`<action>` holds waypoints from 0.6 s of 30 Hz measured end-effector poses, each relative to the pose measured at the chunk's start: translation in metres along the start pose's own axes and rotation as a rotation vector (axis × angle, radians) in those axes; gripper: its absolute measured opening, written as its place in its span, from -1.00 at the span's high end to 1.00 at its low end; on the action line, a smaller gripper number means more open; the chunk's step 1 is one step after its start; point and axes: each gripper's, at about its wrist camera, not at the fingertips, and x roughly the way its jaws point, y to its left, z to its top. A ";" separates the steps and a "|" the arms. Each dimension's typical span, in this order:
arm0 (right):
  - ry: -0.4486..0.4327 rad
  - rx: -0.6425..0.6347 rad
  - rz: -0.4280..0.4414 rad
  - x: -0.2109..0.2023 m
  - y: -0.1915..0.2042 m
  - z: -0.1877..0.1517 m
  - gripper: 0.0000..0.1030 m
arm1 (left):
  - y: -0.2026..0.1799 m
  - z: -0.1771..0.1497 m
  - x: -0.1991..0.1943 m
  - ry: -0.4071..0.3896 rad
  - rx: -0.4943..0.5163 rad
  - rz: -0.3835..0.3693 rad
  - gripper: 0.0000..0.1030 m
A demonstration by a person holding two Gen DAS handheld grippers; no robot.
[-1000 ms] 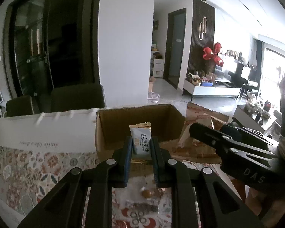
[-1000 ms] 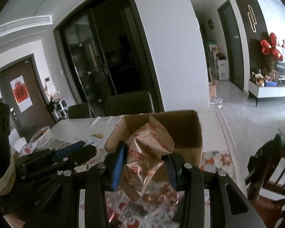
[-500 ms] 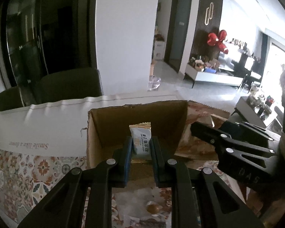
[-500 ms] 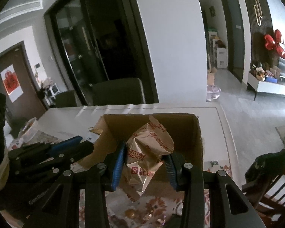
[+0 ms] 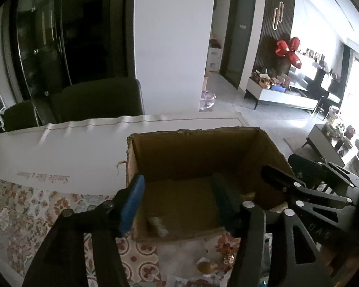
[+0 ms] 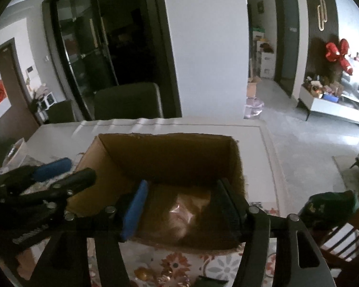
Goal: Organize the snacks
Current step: 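Withdraw both tools from the box back toward the snacks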
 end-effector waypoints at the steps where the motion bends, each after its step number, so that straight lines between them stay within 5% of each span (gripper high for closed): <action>1: -0.006 0.001 0.000 -0.004 0.000 -0.002 -0.19 | -0.001 -0.003 -0.005 -0.006 0.002 0.005 -0.21; 6: -0.055 -0.011 -0.004 -0.033 0.006 -0.014 -0.21 | -0.008 -0.017 -0.034 -0.046 0.033 0.009 -0.41; 18: -0.117 -0.024 0.011 -0.090 0.022 -0.049 -0.33 | -0.015 -0.057 -0.104 -0.121 0.061 0.008 -0.55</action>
